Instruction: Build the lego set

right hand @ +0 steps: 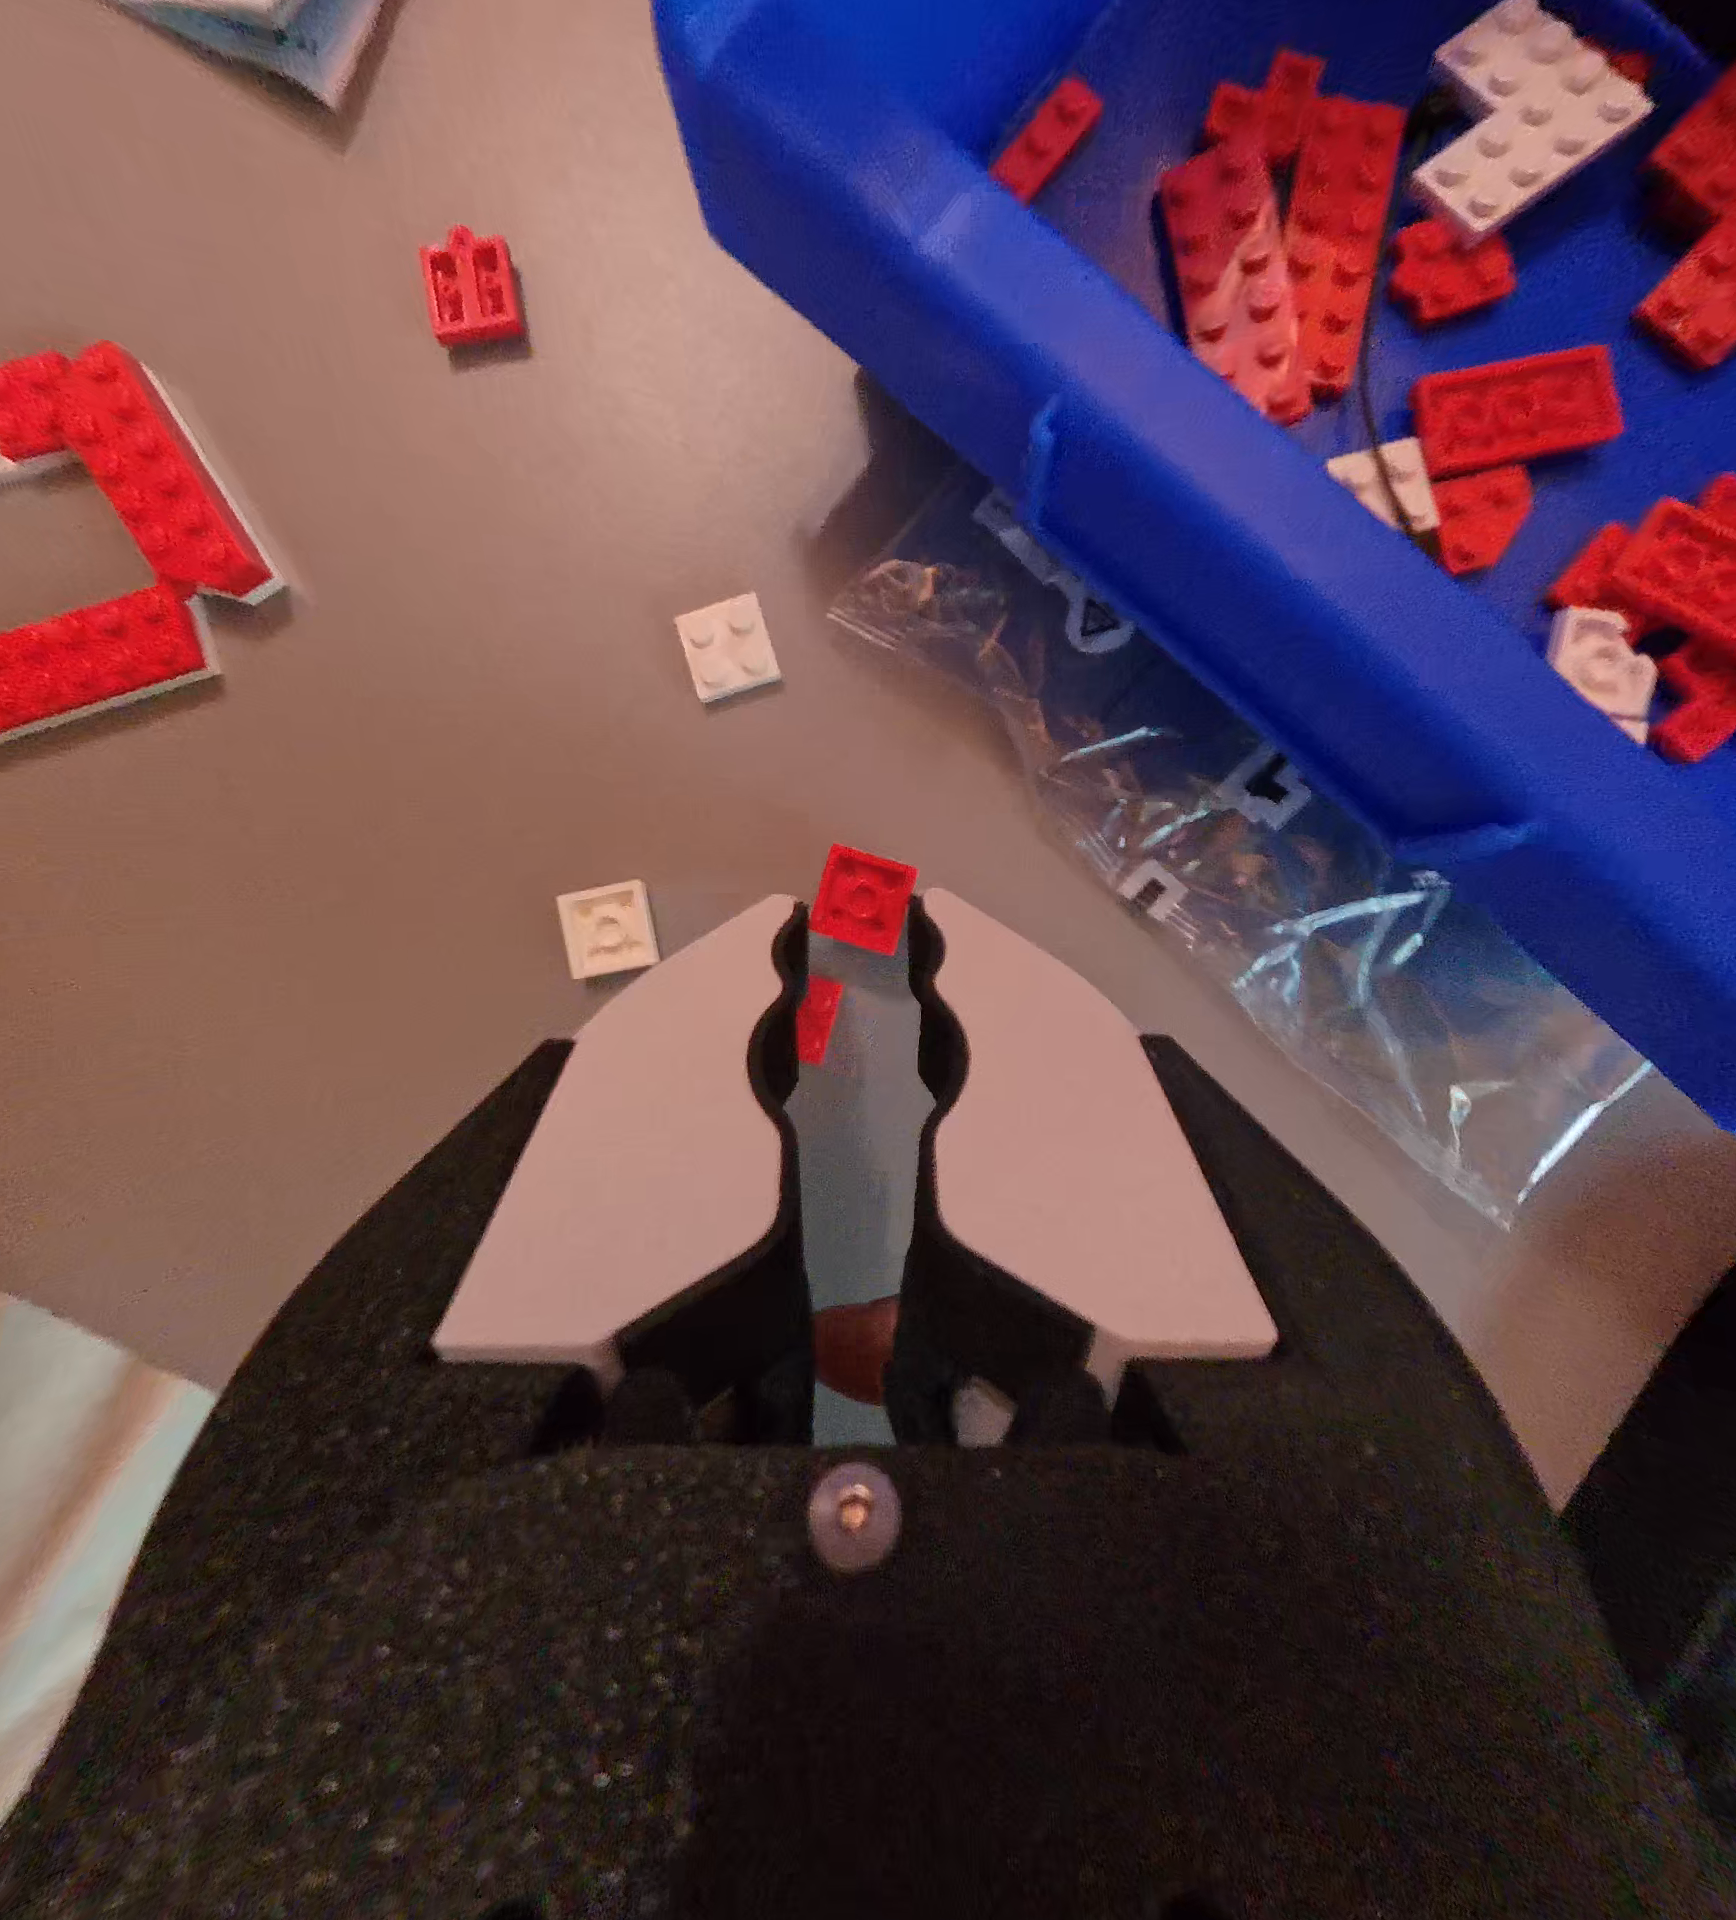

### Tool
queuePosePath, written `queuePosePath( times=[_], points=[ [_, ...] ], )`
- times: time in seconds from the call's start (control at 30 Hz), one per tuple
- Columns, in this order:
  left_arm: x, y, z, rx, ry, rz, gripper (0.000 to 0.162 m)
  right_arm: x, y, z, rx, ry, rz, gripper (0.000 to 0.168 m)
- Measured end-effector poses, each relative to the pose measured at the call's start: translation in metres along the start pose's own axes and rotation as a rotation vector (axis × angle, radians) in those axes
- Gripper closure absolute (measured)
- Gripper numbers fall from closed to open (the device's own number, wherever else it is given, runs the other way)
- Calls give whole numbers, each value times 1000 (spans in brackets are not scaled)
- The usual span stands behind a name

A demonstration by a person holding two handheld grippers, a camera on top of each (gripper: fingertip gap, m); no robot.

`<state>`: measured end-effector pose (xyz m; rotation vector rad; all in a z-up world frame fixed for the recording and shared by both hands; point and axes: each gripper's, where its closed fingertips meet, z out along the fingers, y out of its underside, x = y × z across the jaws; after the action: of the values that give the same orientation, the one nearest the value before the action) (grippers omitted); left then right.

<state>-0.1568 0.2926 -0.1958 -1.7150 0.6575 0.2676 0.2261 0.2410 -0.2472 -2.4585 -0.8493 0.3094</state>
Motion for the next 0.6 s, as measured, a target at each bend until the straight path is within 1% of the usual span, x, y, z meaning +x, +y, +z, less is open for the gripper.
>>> queuePosePath(
  times=[0.07,0.1,0.17,0.23,0.43,0.6],
  points=[
    [0,0,0,1,0,2,151,0,3,-10,12,-41,30,150],
    [0,0,0,1,1,2,151,1,9,-14,-7,-49,37,150],
    [1,0,0,-3,4,4,151,7,19,-19,-43,-9,10,150],
    [1,1,1,-7,7,4,151,3,25,-18,-67,-12,-34,150],
    [1,0,0,-2,4,4,151,5,29,-11,-73,-17,4,150],
    [1,0,0,0,3,6,151,5,30,-11,-91,-17,-6,147]
  ],
)
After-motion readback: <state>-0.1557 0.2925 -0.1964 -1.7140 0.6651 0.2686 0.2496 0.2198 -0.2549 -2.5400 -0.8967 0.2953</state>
